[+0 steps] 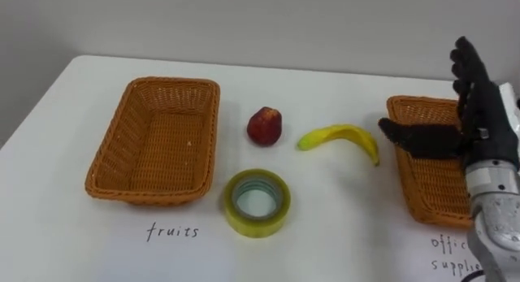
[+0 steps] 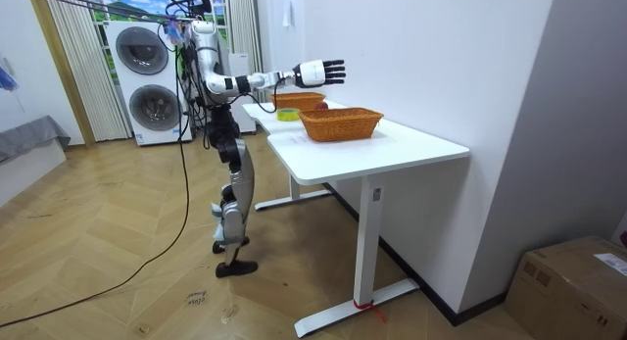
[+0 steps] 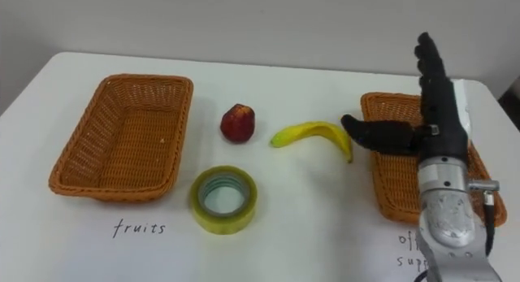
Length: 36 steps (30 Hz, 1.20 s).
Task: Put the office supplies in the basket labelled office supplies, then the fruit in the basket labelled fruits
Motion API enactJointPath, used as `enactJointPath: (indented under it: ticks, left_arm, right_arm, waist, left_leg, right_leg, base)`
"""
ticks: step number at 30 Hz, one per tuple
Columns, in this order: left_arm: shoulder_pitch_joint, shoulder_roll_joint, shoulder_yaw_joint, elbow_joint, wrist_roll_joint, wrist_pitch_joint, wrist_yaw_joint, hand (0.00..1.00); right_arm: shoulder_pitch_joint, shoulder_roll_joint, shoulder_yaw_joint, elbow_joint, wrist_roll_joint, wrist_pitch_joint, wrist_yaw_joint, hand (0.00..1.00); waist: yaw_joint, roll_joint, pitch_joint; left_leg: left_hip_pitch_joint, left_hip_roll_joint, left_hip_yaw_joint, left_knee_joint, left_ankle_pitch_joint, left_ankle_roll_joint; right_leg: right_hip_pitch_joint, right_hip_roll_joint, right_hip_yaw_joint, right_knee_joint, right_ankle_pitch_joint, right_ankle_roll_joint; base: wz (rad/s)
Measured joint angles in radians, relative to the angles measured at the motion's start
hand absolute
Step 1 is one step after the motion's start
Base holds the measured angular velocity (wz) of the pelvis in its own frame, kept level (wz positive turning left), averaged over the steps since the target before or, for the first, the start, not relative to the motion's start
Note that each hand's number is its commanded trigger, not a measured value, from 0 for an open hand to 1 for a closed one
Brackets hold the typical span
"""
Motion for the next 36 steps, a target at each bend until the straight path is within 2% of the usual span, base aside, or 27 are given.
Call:
enactJointPath:
  ticks: [4,6,11,14,26,28,32,34,36]
  left_arm:
    - [-0.003,0.0,-0.032,0.0,0.001,0.005,0.0,0.0]
    - [-0.004,0.0,-0.034,-0.002,0.001,0.009,-0.002,0.0]
    - [0.0,0.008,-0.031,-0.018,0.001,0.013,-0.008,0.0]
    - [0.001,0.009,-0.031,-0.022,0.001,0.013,-0.006,0.0]
    - [-0.009,0.008,-0.034,-0.032,0.002,0.013,0.023,0.0]
    - [-0.015,0.009,-0.034,-0.031,0.002,0.013,0.033,0.0]
    - [-0.02,0.011,-0.034,-0.028,0.001,0.012,0.058,0.0]
    - [-0.02,0.012,-0.034,-0.029,0.001,0.012,0.063,0.0]
    - [-0.018,0.013,-0.034,-0.029,0.001,0.012,0.063,0.0]
  right_arm:
    - [-0.021,0.001,0.044,0.008,0.011,0.0,0.034,0.0]
    - [-0.034,0.001,0.066,0.008,0.014,0.0,0.043,0.0]
    - [-0.036,-0.002,0.097,0.01,0.076,0.008,0.056,0.0]
    - [-0.039,-0.002,0.123,0.01,0.071,0.008,0.06,0.0]
    - [-0.089,-0.004,0.182,0.013,-0.026,0.008,0.122,0.0]
    - [-0.089,-0.005,0.194,0.016,-0.038,0.008,0.127,0.0]
    - [-0.091,-0.006,0.247,0.058,-0.047,0.008,0.16,0.0]
    - [-0.092,-0.005,0.273,0.089,-0.052,0.01,0.175,0.0]
    - [-0.092,-0.005,0.298,0.092,-0.054,0.027,0.188,0.0]
  waist:
    - [0.015,-0.01,0.0019]
    - [0.016,-0.018,-0.0002]
    - [0.053,-0.039,-0.0016]
    - [0.066,-0.047,-0.0064]
    - [0.068,-0.056,-0.0048]
    - [0.08,-0.059,-0.0064]
    - [0.096,-0.075,-0.0046]
    - [0.104,-0.083,-0.0011]
    - [0.113,-0.087,0.0015]
  left_leg:
    - [-0.02,-0.003,-0.006,0.01,0.0,0.001]
    - [-0.034,-0.006,-0.012,0.012,0.001,0.002]
    - [-0.043,-0.01,-0.024,0.01,0.003,0.004]
    - [-0.046,-0.01,-0.025,0.011,0.003,0.004]
    - [-0.064,-0.008,-0.021,0.0,0.003,0.003]
    - [-0.066,-0.008,-0.017,0.0,0.004,0.003]
    - [-0.066,-0.009,-0.021,0.006,0.007,0.003]
    - [-0.065,-0.009,-0.022,0.006,0.007,0.003]
    - [-0.065,-0.01,-0.024,0.006,0.007,0.003]
  right_leg:
    - [-0.013,-0.001,-0.008,0.0,-0.002,0.001]
    - [-0.023,0.001,-0.011,0.0,-0.002,0.001]
    - [-0.031,0.001,-0.013,-0.001,-0.002,0.002]
    - [-0.034,0.001,-0.018,0.0,-0.002,0.002]
    - [-0.053,0.003,-0.016,0.0,-0.001,0.003]
    - [-0.058,0.003,-0.014,0.0,-0.001,0.003]
    - [-0.058,0.002,-0.013,0.0,-0.001,0.003]
    - [-0.057,0.001,-0.013,-0.001,-0.001,0.003]
    - [-0.057,0.001,-0.013,-0.002,-0.001,0.003]
  base:
    - [0.06]
    - [0.06]
    - [0.05]
    - [0.03]
    - [-0.01]
    - [-0.02]
    - [0.0]
    - [0.0]
    - [0.0]
